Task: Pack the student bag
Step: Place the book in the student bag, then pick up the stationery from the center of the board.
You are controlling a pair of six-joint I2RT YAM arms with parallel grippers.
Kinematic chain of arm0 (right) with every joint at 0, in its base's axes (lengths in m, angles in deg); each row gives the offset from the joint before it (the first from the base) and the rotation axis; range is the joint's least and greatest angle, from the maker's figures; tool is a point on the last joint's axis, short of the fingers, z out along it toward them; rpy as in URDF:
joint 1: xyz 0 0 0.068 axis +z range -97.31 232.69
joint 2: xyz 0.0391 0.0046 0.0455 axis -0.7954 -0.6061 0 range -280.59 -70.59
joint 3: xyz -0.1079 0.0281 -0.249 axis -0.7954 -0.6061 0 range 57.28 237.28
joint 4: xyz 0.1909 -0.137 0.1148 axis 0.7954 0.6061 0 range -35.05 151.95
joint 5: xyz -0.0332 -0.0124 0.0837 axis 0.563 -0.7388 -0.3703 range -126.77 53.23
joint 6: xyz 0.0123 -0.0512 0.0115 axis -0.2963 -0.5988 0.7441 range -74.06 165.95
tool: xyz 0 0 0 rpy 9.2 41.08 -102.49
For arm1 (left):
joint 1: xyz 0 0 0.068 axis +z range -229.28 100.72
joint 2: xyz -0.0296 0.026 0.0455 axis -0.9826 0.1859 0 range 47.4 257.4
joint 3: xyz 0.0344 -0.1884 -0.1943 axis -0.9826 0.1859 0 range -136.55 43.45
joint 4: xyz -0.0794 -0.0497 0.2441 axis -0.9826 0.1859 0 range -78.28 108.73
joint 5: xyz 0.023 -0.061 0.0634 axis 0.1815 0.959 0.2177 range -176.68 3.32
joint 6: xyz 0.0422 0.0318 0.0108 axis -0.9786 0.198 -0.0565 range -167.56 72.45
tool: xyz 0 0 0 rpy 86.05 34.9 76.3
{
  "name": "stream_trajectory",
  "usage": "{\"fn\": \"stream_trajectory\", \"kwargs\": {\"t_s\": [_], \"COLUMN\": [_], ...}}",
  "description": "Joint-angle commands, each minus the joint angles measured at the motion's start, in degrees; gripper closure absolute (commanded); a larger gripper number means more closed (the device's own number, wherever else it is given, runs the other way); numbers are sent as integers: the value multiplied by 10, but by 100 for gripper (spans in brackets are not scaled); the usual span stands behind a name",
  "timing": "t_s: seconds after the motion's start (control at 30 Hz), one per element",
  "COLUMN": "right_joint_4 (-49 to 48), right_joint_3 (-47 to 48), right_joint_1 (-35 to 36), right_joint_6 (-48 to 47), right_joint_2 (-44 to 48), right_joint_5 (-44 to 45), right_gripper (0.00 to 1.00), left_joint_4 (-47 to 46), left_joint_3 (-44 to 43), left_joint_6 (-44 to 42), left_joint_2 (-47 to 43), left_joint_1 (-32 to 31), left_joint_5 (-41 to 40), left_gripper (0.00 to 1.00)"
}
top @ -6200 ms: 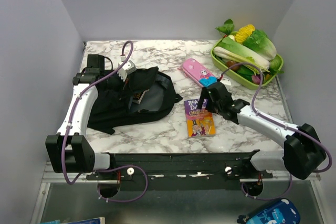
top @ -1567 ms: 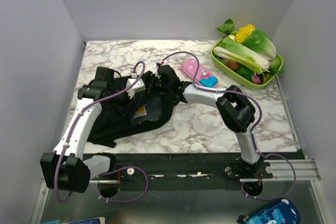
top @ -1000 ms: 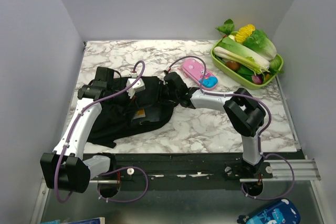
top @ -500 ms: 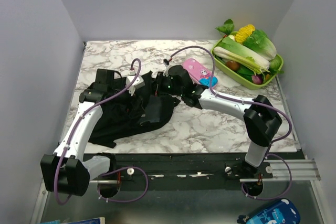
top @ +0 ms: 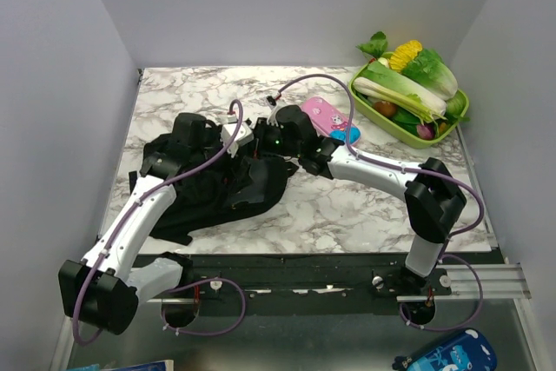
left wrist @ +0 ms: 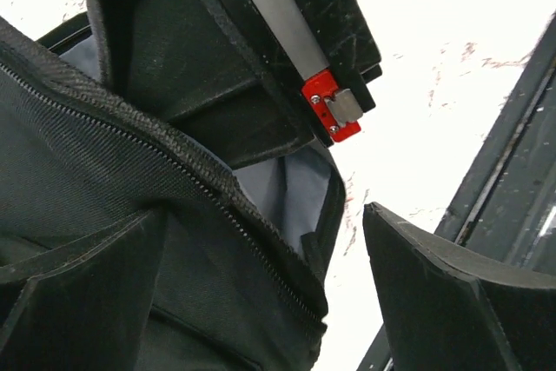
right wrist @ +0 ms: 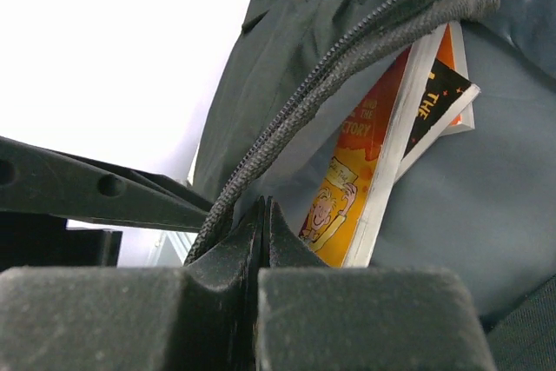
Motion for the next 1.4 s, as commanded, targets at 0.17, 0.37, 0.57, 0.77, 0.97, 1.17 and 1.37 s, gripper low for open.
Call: {"fn": "stream_trajectory", "kwargs": {"t_s": [0.17, 0.37, 0.57, 0.77, 0.97, 1.17, 1.37], "right_joint_4": [27, 36, 71, 221, 267, 279, 317], "right_joint_3": [17, 18, 5, 95, 148, 205, 286], "right_joint_1": [7, -3, -71, -148, -213, -276, -303], "right_joint_6": [-17, -25, -98, -322, -400, -392, -394], "right_joint_2": [6, 9, 37, -11, -91, -144, -204], "right_joint_5": [7, 12, 68, 305, 354, 285, 238], "right_gripper": [93, 90, 25, 0, 0, 0, 0], "left_joint_4": [-38, -37, -17, 0, -2, -1, 1], "left_joint_3": [32, 26, -4, -19, -16, -27, -40], "left_joint_6": [-26, -20, -6, 2, 11, 8, 7], "left_joint_2": [-10, -13, -12, -1, 11, 13, 17], "left_joint_1": [-29, -29, -28, -27, -26, -26, -25], "left_joint_5": [-201, -227, -215, -208, -191, -186, -173], "left_gripper": [26, 100, 100, 100, 100, 100, 100]}}
